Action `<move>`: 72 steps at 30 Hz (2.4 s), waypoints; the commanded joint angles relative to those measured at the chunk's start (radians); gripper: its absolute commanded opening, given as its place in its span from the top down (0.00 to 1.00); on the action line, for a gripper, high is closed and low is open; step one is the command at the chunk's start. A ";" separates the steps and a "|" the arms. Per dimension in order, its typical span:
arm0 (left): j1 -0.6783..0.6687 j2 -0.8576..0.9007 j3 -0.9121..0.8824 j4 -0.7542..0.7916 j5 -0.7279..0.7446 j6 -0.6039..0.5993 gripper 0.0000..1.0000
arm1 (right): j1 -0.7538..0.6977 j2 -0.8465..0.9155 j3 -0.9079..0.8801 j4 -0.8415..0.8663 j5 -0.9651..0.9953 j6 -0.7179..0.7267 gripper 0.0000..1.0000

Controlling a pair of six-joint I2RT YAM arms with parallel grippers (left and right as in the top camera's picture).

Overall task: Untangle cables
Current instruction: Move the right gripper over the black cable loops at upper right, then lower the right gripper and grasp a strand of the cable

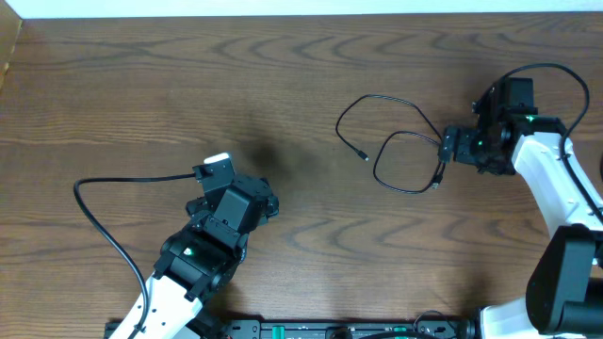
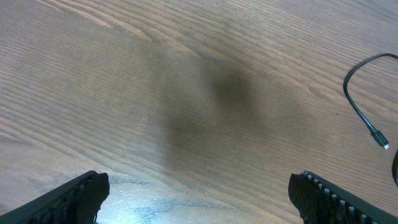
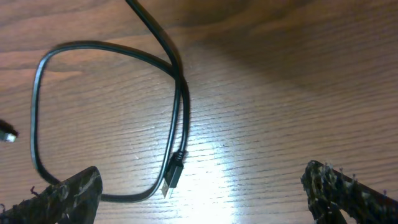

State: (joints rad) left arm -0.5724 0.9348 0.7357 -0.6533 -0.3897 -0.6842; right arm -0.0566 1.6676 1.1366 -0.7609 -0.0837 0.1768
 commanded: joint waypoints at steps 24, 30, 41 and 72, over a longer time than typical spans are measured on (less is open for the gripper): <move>0.000 0.091 0.007 0.062 0.085 0.063 0.02 | 0.082 0.190 -0.019 0.105 0.051 0.179 0.01; 0.000 0.185 0.007 0.134 0.185 0.062 0.02 | 0.084 0.226 -0.019 0.143 0.048 0.179 0.01; 0.000 0.203 0.007 0.205 0.226 0.119 0.02 | 0.089 0.314 -0.020 0.183 0.034 0.193 0.64; 0.001 0.269 0.007 0.705 0.874 0.340 0.02 | 0.097 -0.354 0.061 -0.063 -0.385 -0.022 0.99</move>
State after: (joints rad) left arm -0.5720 1.1553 0.7353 -0.0093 0.3332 -0.3832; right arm 0.0490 1.3483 1.1923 -0.8112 -0.4530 0.1741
